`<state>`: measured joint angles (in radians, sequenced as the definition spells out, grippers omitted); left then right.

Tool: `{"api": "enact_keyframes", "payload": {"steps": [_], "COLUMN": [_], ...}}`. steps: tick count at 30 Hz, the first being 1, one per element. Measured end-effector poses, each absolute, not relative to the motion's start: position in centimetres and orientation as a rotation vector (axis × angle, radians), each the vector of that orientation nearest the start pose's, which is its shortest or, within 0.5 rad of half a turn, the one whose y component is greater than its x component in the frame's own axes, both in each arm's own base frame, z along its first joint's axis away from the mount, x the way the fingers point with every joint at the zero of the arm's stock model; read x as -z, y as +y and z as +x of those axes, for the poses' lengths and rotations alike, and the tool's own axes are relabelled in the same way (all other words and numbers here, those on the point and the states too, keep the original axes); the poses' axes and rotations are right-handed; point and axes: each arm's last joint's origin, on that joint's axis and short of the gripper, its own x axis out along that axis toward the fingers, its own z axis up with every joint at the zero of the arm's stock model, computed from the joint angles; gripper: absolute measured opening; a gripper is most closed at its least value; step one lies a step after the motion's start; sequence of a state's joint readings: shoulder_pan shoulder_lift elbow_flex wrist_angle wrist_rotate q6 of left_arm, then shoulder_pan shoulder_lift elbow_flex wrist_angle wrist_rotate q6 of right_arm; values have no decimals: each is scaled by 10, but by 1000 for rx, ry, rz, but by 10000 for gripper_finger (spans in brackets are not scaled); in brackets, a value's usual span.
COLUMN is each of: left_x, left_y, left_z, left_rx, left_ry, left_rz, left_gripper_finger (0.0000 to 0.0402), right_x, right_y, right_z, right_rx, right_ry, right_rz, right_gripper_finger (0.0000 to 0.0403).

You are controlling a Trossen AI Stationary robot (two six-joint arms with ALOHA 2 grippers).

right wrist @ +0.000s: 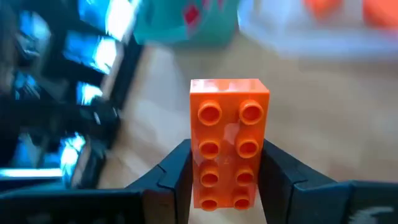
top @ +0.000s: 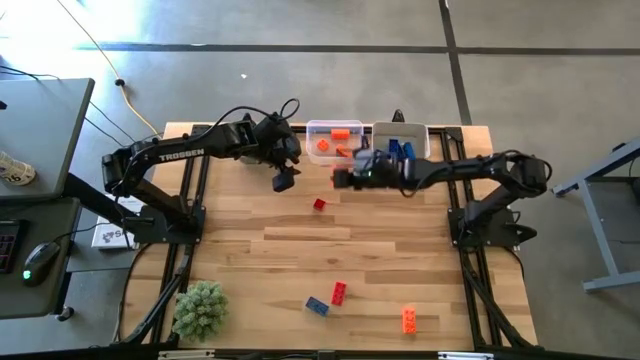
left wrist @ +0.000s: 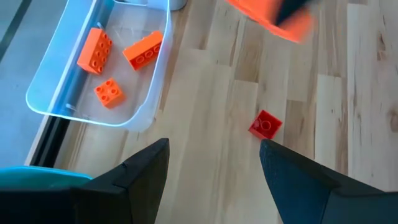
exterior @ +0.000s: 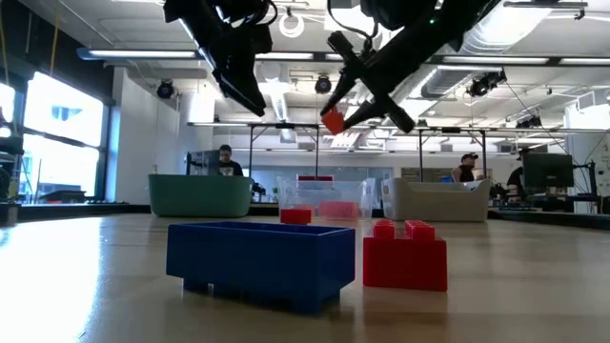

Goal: Sort & place blocks by color
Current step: Put the orange game piece into the transparent bin

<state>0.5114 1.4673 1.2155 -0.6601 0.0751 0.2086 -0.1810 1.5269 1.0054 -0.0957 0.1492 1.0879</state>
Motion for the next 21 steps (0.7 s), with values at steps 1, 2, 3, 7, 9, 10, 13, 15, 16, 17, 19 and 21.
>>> {"api": "enact_keyframes", "payload": {"steps": [1,2,3,7,9,10,13,15,16,17,19,21], "left_x": [-287,-287,-287,-287,-287,-287,-287,-287,-287,-287,-287,-287], "left_y": [147,147,147,147,147,147,147,147,147,147,147,147], "left_z": [266,266,266,266,266,266,266,266,266,266,266,266], "left_rx": [-308,-305,-305,-305,-306,-309,-318,-330,-336,-341,-349,-353], "left_ry": [916,916,917,917,917,918,917,913,911,909,906,904], "left_rz": [-67,-63,-62,-63,-62,-61,-72,-94,-107,-116,-133,-140], "left_gripper_finger": [241,241,241,241,241,241,241,241,241,241,241,241], "right_x": [-244,-246,-248,-253,-255,-255,-257,-260,-261,-263,-266,-268], "right_y": [-71,-79,-86,-112,-123,-128,-142,-150,-153,-156,-163,-168], "right_z": [323,323,322,318,314,312,307,305,304,303,301,299], "right_rx": [625,627,630,654,669,678,695,686,673,661,649,649], "right_ry": [352,323,298,225,208,203,192,190,190,191,181,170], "right_rz": [1035,1019,1002,938,901,882,809,723,671,620,545,508], "right_gripper_finger": [115,115,115,115,115,115,115,115,115,115,115,115]}}
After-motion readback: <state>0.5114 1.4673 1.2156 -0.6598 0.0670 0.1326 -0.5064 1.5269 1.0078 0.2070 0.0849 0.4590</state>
